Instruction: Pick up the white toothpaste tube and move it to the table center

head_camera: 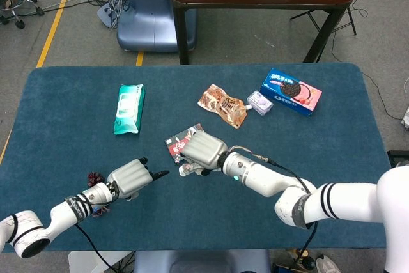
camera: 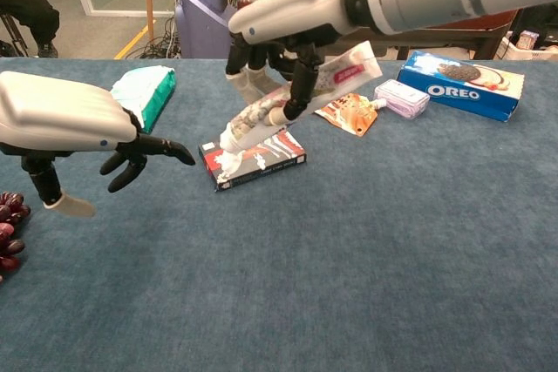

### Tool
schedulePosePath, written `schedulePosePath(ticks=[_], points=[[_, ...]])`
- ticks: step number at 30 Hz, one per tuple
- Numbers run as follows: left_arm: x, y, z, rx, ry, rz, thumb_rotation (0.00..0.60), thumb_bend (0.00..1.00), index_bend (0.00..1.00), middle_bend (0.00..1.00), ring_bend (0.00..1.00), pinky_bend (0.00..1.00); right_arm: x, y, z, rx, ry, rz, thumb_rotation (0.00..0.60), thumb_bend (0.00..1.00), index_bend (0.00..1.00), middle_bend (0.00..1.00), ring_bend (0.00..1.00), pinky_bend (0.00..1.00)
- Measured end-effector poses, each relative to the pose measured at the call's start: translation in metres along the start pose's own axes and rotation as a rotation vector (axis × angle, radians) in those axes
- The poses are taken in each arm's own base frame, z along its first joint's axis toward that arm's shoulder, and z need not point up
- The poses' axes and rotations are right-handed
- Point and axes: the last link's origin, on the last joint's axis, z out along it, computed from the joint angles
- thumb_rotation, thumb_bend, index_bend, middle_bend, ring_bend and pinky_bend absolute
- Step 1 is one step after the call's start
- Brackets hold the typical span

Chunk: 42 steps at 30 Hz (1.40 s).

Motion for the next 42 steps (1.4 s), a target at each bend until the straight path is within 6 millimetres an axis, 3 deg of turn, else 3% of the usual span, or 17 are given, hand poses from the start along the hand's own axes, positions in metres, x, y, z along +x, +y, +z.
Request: schedulePosePath(ticks=[3,9,14,18,24,28,35,42], points=[[0.001,-0.005,-0.005,0.021,-0.002,0.0,0.6,0.23,0.04,0.52,0.48,0.2,-0.013,0.006,-0.01,-0.011,0.001,0.035,0.6,0.96,0.97,0.81,0.76,0.42],[-0.001,-0.014,-0.011,0.064,-0.001,-0.003,0.6,0.23,0.04,0.51,0.48,0.2,-0.047,0.022,-0.02,-0.034,0.0,0.086,0.6,0.69,0.93,0.74,0.66,0.41],[-0.003,-0.021,-0.015,0.102,-0.005,-0.008,0.6,0.23,0.04,0.51,0.48,0.2,-0.073,0.035,-0.019,-0.047,-0.01,0.07,0.6,0.35,0.76,0.62,0.55,0.37],[-0.004,-0.026,-0.018,0.129,0.001,-0.016,0.6,0.23,0.04,0.51,0.48,0.2,-0.088,0.038,-0.016,-0.05,-0.033,0.051,0.6,0.19,0.57,0.5,0.44,0.34],[-0.006,-0.033,-0.025,0.165,0.009,-0.037,0.6,0.23,0.04,0.51,0.48,0.2,-0.092,0.04,-0.014,-0.059,-0.039,0.026,0.6,0.1,0.29,0.33,0.32,0.31],[-0.008,-0.039,-0.03,0.194,0.023,-0.065,0.6,0.23,0.04,0.51,0.48,0.2,-0.081,0.044,-0.017,-0.083,-0.009,0.023,0.6,0.06,0.11,0.2,0.25,0.29],[-0.012,-0.055,-0.046,0.276,0.07,-0.155,0.6,0.23,0.05,0.5,0.46,0.2,-0.057,0.063,-0.046,-0.173,0.076,0.034,0.6,0.04,0.1,0.19,0.23,0.29],[-0.028,-0.079,-0.073,0.423,0.142,-0.269,0.6,0.23,0.07,0.45,0.42,0.2,-0.056,0.095,-0.106,-0.365,0.143,0.046,0.6,0.05,0.1,0.22,0.23,0.29]])
